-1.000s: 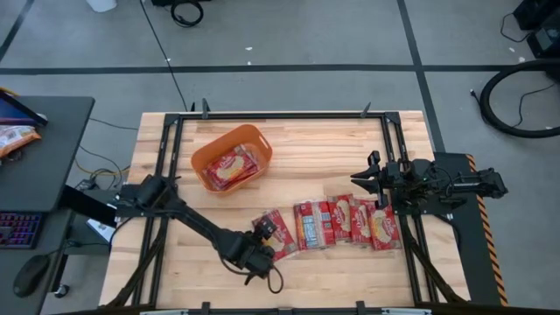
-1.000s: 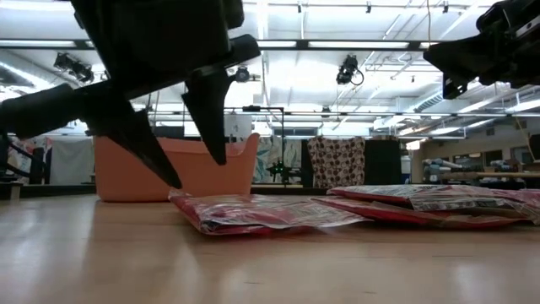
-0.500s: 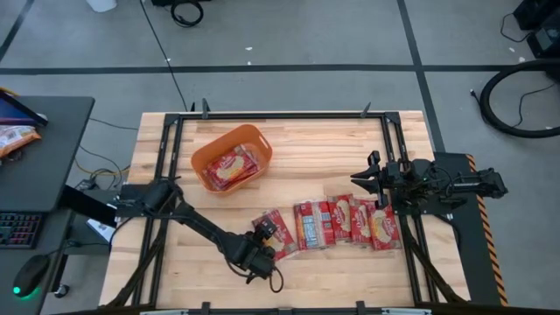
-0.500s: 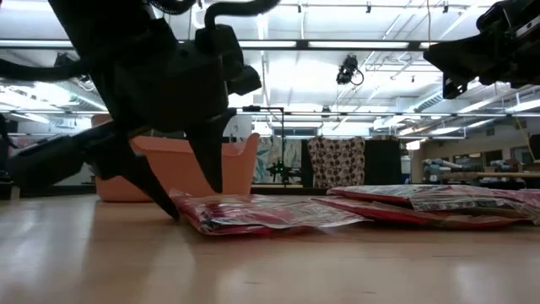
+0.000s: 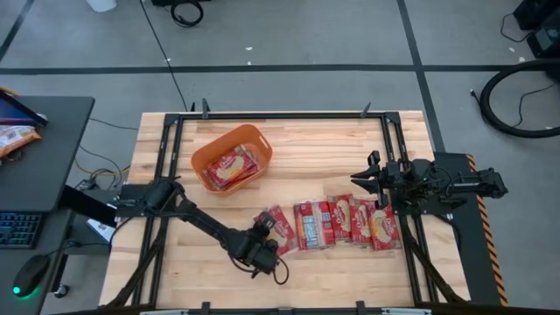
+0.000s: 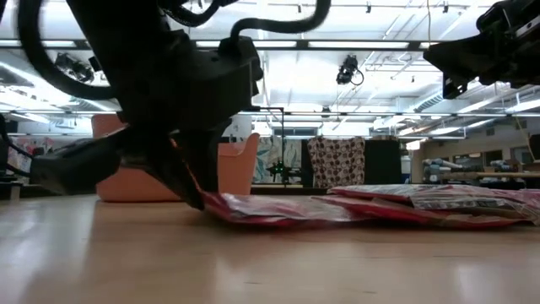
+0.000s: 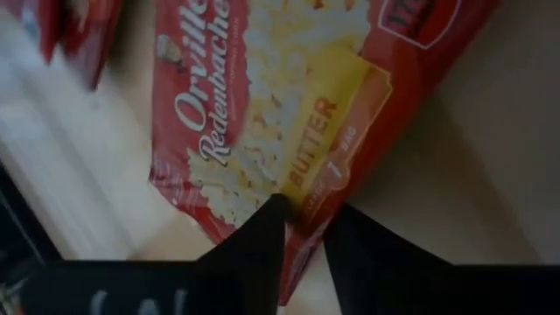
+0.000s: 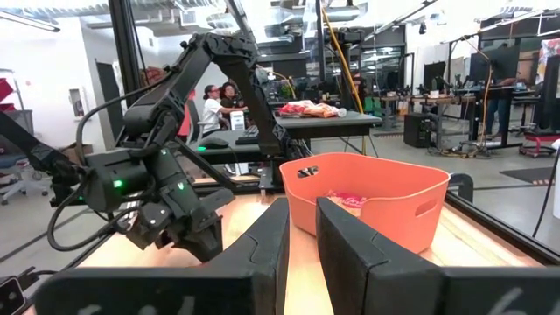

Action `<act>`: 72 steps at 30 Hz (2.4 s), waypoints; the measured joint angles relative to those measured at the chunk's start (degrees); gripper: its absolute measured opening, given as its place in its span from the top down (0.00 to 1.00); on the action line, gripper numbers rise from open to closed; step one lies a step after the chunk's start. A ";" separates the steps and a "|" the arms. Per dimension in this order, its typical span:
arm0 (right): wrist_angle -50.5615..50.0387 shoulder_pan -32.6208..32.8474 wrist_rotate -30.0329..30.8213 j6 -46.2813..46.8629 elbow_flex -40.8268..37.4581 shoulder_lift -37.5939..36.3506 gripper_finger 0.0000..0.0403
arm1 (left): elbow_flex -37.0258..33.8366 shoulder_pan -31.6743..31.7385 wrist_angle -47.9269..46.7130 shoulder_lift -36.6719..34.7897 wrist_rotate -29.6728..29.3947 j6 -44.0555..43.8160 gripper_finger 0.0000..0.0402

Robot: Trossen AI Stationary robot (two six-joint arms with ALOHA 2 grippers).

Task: Sort popcorn bags into baskets
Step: Put the popcorn bag into the orange bin

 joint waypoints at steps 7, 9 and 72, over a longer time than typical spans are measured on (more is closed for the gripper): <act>0.00 0.00 0.00 0.00 0.02 0.00 0.84 | 0.59 0.00 -1.17 -0.24 -4.16 -5.68 0.94; 0.01 0.02 0.00 -0.01 0.00 -0.02 0.84 | 2.21 0.00 -3.84 -0.24 -5.23 -6.97 0.97; 2.54 0.02 0.00 0.00 0.01 0.11 0.84 | -12.72 30.99 -34.12 -25.55 -1.78 -60.61 0.87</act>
